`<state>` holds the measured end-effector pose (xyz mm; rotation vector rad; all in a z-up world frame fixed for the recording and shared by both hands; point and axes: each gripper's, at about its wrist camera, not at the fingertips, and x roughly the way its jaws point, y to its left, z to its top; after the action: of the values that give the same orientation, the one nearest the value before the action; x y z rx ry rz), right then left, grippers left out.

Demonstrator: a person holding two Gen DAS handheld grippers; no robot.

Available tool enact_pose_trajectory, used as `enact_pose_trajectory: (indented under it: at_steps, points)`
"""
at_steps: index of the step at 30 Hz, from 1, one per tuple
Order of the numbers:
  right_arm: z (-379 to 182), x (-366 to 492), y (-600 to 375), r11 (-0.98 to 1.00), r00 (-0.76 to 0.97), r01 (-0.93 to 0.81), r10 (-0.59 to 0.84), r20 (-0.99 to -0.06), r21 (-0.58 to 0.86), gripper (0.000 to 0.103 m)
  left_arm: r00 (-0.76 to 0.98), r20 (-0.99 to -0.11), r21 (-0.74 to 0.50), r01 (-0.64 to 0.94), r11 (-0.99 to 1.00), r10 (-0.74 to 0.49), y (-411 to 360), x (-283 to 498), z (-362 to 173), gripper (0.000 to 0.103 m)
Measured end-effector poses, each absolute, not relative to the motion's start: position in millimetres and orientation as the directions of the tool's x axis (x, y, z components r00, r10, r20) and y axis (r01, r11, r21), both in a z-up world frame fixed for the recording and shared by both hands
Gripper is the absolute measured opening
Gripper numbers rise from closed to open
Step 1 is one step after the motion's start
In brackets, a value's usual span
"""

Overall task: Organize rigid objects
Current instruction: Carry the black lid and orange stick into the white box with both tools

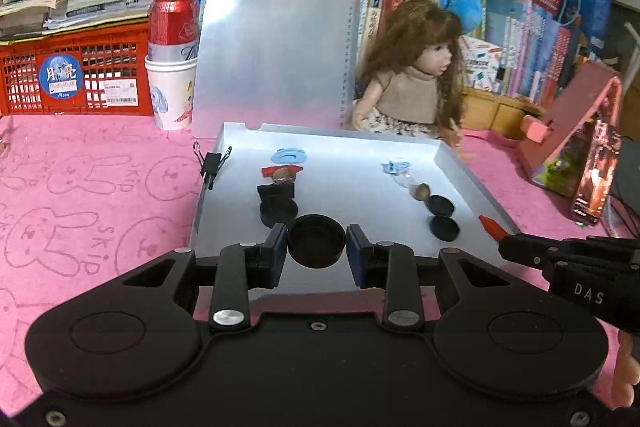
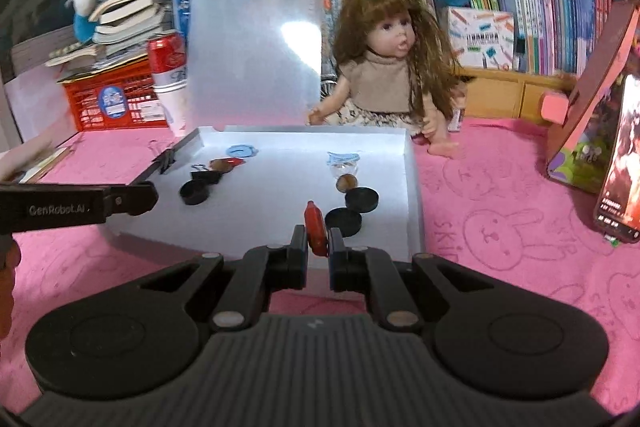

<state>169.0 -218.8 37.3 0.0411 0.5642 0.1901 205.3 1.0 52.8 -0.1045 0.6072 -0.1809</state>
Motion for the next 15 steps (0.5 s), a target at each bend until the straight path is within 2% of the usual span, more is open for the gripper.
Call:
enact_pose_trajectory:
  at_steps: [15]
  points:
    - [19, 209, -219, 0.984, 0.772, -0.117, 0.173, -0.611, 0.131, 0.013, 0.777, -0.613, -0.144, 0.071, 0.987, -0.145, -2, 248, 22, 0.031]
